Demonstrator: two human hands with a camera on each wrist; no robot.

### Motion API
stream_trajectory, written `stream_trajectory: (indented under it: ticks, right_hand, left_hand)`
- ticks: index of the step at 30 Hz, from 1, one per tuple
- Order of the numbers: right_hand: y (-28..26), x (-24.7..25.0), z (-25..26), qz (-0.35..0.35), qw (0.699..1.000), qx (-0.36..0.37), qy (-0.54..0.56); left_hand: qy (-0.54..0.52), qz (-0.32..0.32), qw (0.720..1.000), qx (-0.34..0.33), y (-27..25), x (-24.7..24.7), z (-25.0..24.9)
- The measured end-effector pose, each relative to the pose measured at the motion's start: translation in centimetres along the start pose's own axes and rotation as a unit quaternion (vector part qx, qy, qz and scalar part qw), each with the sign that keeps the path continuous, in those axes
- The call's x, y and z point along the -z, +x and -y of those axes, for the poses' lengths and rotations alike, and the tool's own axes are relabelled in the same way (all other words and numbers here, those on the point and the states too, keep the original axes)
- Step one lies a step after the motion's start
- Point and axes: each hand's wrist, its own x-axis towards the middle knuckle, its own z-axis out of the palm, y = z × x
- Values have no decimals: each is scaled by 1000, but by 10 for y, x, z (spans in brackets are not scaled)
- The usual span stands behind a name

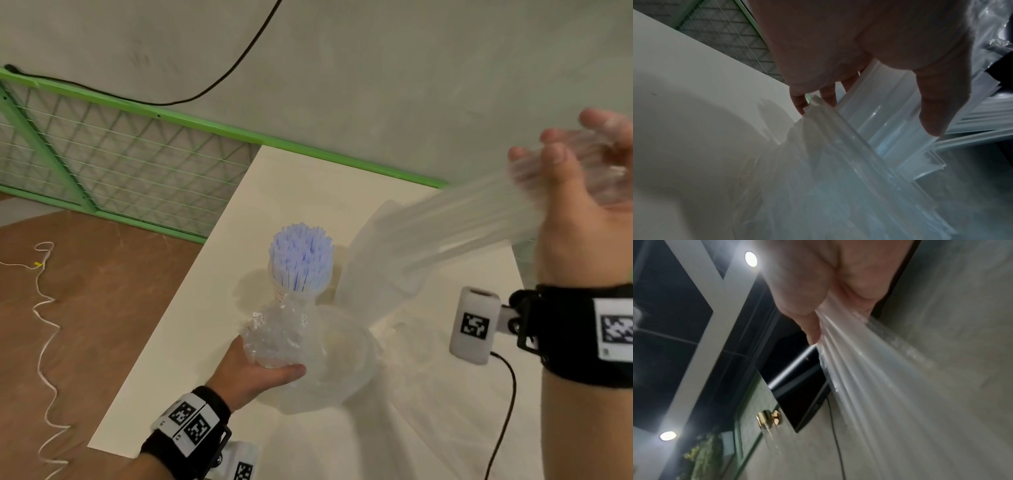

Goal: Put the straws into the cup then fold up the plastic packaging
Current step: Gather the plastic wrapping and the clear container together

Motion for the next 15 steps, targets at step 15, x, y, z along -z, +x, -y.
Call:
stream_trajectory:
  ticks: [15]
  right_hand:
    - [-42,-7,-120,395,823,53,-405]
  left_hand:
    - [12,-16,1000,5,0,-2,-3]
